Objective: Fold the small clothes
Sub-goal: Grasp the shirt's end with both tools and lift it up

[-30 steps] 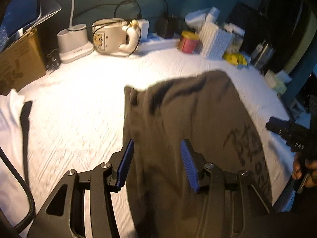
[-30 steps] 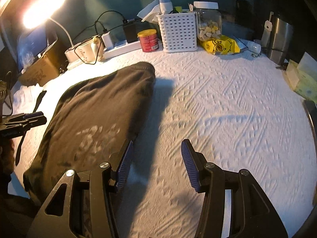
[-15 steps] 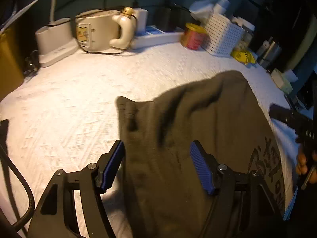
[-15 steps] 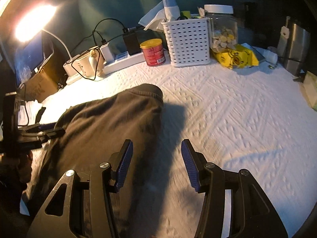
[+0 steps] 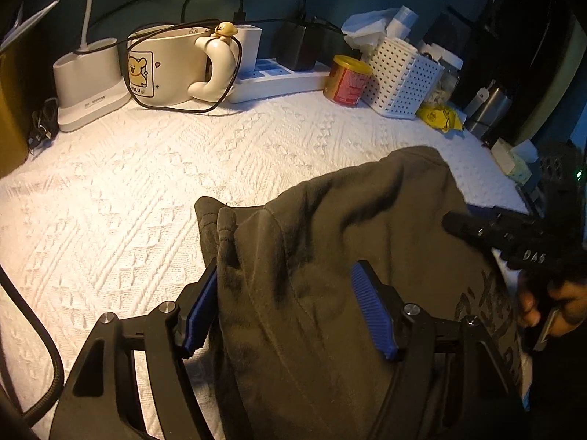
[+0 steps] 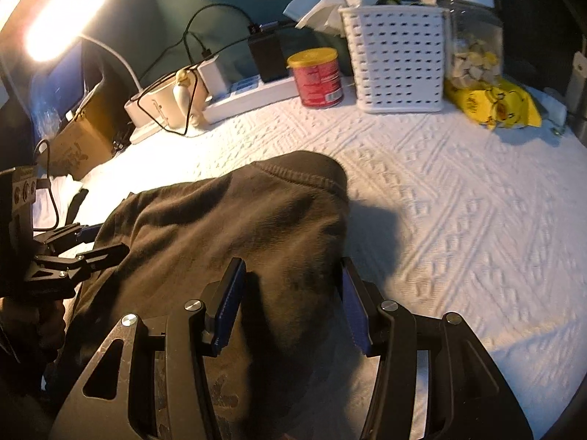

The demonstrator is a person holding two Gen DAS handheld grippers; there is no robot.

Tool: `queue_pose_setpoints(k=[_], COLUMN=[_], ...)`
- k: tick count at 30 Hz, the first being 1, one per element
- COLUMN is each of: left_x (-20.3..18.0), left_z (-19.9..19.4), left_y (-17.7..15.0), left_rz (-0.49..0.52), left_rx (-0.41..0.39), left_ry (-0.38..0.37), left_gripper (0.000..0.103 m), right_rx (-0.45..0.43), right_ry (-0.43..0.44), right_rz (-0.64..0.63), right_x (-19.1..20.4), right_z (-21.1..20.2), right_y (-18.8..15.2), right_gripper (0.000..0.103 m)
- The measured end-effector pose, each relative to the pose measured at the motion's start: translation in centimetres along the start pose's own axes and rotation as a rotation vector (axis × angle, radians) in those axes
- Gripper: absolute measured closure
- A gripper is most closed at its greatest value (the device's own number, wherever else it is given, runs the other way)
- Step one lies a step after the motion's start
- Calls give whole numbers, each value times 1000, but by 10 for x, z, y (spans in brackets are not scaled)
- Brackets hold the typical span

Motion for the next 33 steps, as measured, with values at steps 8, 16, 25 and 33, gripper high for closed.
queue_pose_setpoints(k=[8, 16, 25, 33], left_x=[-12, -25, -41, -59], left_z=[4, 7, 6, -23], left_y=[1, -1, -5, 0], left_rz=[1, -3, 24, 69], left_rx=[1, -1, -22, -123], left_ry=[-41, -48, -60, -65], left_gripper=[41, 59, 83, 84], right_rx=[-16, -27, -25, -82], right_ry=[7, 25, 39, 56], right_rz=[-33, -97, -151, -187], right_x=[10, 31, 48, 65], right_z=[5, 12, 10, -18], right_y=[-1, -6, -9, -5], right_gripper=[41, 44, 82, 83])
Point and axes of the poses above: each gripper's, at about its wrist camera, not at the fingertips, and z roughly the way its jaws point, x to its left, y to its top, the point moved 7 cm from there along z, roughly the way its jaws point, and after that the axes turned 1 degree about y, right-handed, at the moved point
